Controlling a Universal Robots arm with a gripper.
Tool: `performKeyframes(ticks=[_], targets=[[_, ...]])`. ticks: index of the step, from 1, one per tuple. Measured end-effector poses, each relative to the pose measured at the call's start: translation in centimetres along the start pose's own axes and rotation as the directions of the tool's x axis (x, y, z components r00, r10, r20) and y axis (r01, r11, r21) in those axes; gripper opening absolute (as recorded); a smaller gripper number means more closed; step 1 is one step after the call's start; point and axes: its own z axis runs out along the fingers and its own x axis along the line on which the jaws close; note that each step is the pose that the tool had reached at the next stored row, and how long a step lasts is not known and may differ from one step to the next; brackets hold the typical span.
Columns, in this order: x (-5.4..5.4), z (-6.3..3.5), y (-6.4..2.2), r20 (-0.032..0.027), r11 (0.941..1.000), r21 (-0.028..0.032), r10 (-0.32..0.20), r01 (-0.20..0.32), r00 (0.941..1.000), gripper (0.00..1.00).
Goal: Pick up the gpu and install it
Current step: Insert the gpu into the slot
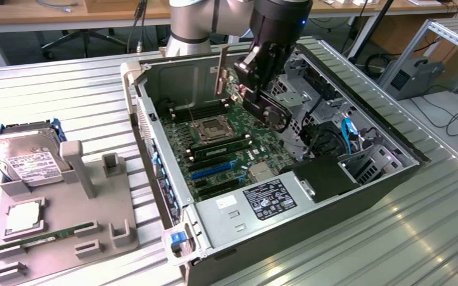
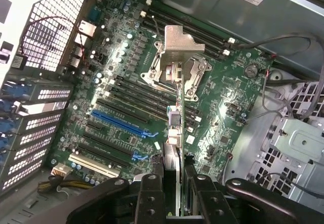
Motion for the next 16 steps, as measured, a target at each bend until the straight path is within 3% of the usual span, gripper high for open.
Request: performKeyframes(ticks=[16], targets=[[0.0,0.0,0.0,-0.0005,0.9972,-0.0021,-0.075,0.075,0.9972,0.26]])
